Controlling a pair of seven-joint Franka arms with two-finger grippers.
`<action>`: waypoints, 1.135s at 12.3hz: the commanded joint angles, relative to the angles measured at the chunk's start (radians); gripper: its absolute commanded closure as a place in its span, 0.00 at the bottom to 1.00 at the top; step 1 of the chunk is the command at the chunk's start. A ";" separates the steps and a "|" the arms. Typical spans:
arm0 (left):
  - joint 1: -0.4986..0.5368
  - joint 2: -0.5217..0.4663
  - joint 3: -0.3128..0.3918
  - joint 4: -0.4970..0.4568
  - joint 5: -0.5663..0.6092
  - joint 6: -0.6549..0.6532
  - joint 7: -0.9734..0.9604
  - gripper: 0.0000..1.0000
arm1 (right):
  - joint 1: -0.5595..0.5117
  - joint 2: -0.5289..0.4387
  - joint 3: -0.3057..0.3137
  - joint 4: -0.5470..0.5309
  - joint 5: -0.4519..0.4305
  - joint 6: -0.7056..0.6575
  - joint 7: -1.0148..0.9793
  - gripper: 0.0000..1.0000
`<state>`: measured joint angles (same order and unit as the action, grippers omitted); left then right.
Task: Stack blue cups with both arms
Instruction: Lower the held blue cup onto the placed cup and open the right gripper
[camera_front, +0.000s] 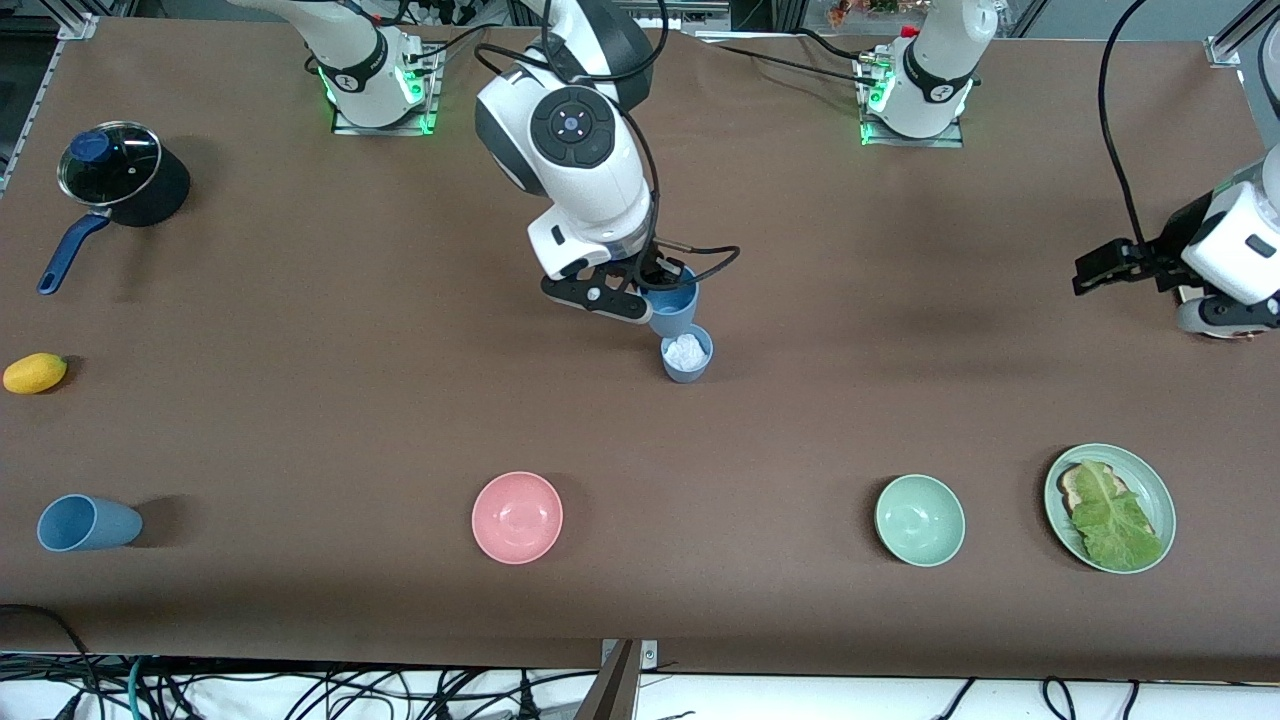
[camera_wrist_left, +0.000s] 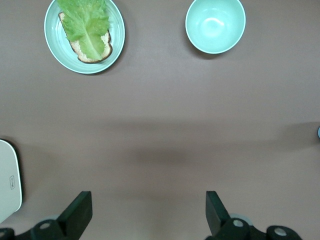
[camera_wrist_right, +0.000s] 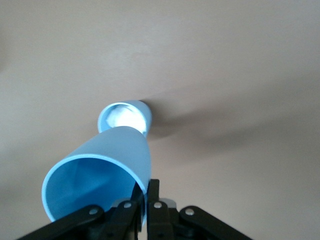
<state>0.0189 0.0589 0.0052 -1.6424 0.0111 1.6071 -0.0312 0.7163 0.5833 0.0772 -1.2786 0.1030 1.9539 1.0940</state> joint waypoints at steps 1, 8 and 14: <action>-0.017 -0.048 0.021 -0.045 -0.025 0.019 0.030 0.00 | 0.035 0.056 -0.011 0.042 0.014 0.054 0.053 1.00; 0.000 -0.042 0.018 -0.037 -0.080 0.022 0.028 0.00 | 0.026 0.084 -0.017 0.042 -0.009 0.056 0.006 1.00; -0.002 -0.034 0.016 -0.037 -0.051 0.027 0.028 0.00 | 0.028 0.125 -0.017 0.042 -0.014 0.106 0.012 1.00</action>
<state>0.0197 0.0384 0.0166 -1.6585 -0.0448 1.6138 -0.0288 0.7417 0.6832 0.0596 -1.2750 0.0987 2.0529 1.1144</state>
